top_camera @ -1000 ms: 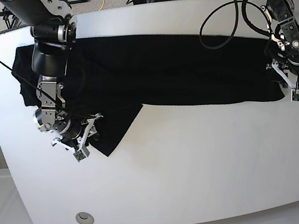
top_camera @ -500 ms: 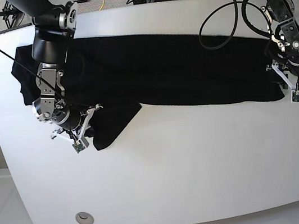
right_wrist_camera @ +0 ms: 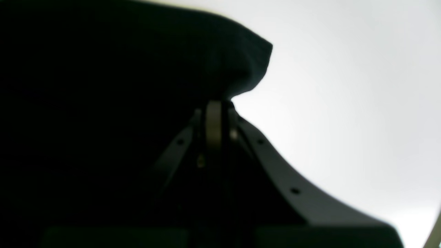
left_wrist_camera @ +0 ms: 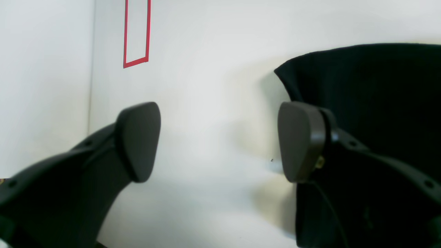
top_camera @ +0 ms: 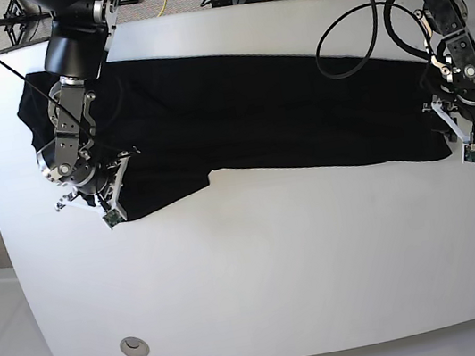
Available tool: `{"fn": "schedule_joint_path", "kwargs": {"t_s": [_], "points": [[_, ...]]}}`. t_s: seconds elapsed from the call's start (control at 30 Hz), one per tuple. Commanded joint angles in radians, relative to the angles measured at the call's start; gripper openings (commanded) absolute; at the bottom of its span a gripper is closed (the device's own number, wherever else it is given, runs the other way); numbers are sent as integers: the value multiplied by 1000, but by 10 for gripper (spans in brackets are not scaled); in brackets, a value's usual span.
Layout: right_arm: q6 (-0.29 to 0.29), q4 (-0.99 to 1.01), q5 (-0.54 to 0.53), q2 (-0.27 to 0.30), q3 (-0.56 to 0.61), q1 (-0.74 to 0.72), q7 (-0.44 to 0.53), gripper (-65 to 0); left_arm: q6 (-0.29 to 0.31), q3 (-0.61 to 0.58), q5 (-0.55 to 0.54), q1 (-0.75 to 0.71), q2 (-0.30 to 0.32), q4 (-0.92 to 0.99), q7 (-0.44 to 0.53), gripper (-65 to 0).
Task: Fold the T-shirt properly
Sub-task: 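Grasp the shirt's side edge with the right gripper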
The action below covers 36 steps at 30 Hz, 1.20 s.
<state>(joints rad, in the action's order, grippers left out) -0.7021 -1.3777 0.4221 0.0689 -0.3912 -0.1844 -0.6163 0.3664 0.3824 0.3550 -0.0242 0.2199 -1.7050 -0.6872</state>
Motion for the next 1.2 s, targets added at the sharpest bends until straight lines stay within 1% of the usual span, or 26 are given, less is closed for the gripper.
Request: {"fn": "schedule_joint_path", "kwargs": {"t_s": [0.0,0.17,0.27,0.47,0.73,0.93,1.17], "points": [[4,-93,-12,6,2,-5,-12,-650,-11,0,0,16,14,1,19,-153],[4,-216,-10,-22,4,30,-50,-650,-11,2,-1,17,14,46,21,-153],[4,-277,-10,-27,11,50,-75,-650,-11,2,-1,19,14,62,22,-153],[4,-411,-9,-39,65,99,-158,-650,-11,3,0,19,14,70,53,-153],[4,-573,-9,-40,145,188,-216,-650,-13,3,5,17,14,72,68,-153],[4,-628,-9,-42,159,239,-247,-650,-14,3,5,17,14,72,68,-153],[4,-638,-7,-42,154,294,-247,-650,-14,5,5,17,14,72,68,-153]]}}
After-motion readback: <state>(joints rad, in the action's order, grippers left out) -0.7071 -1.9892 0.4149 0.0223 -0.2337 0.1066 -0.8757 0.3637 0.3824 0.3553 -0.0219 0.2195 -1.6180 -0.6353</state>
